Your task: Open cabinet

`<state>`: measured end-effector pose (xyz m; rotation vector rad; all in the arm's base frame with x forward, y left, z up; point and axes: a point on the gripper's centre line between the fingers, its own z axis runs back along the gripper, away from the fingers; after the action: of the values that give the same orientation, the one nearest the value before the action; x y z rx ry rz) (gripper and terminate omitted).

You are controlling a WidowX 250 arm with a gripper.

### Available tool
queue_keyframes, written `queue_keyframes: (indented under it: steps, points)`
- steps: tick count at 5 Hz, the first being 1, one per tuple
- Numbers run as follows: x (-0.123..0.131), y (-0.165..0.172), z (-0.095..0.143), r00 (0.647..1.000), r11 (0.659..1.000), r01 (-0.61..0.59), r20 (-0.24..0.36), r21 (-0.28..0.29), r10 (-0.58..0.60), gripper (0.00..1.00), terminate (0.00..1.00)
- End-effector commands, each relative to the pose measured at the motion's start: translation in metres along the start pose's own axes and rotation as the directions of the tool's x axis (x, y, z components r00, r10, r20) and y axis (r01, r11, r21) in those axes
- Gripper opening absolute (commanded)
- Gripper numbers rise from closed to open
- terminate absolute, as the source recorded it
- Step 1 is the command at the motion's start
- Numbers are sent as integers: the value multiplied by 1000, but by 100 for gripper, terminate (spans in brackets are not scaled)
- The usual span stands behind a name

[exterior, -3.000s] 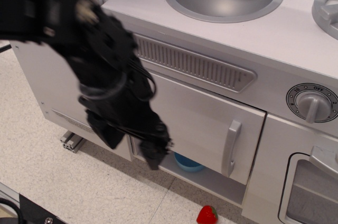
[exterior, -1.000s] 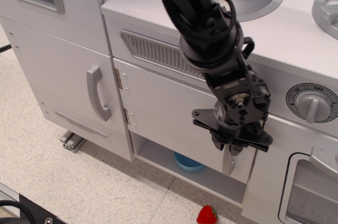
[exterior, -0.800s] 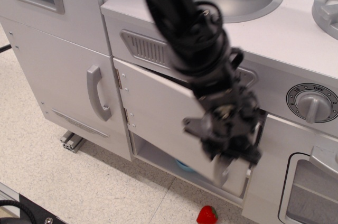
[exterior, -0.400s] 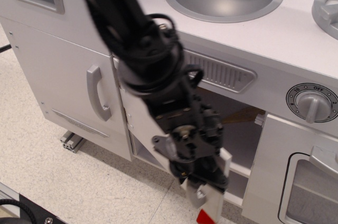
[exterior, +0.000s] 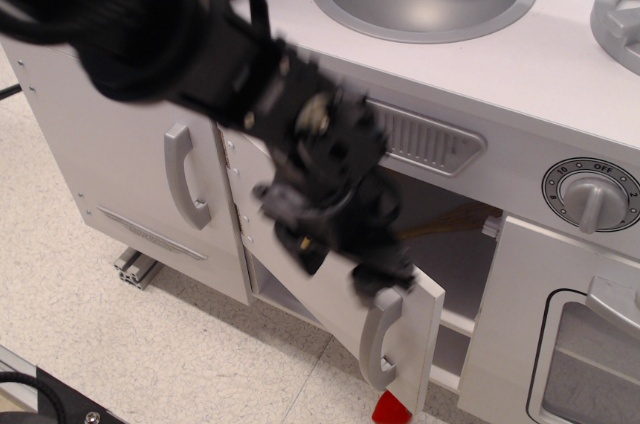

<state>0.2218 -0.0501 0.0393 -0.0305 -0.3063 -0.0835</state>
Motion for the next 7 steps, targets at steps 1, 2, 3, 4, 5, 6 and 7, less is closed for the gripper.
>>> queue_keyframes:
  steps: [1,2,3,4,5,6,7]
  points:
    - [58,-14,14,994,999,-48,96,5,47,100,0]
    - [69,-19,-13,995,999,-33,97,40,29,100,0]
    - [65,-17,-34,997,998,-4,83,66,-2,100,0]
    - [48,-10,-48,998,997,14,61,71,-19,100,0]
    - [27,4,-50,1000,995,-13,23,100,10,100,0]
    - [7,23,-47,994,988,-97,-45,117,103,100,0]
    - [-13,50,-44,986,982,-118,-99,147,133,100,0]
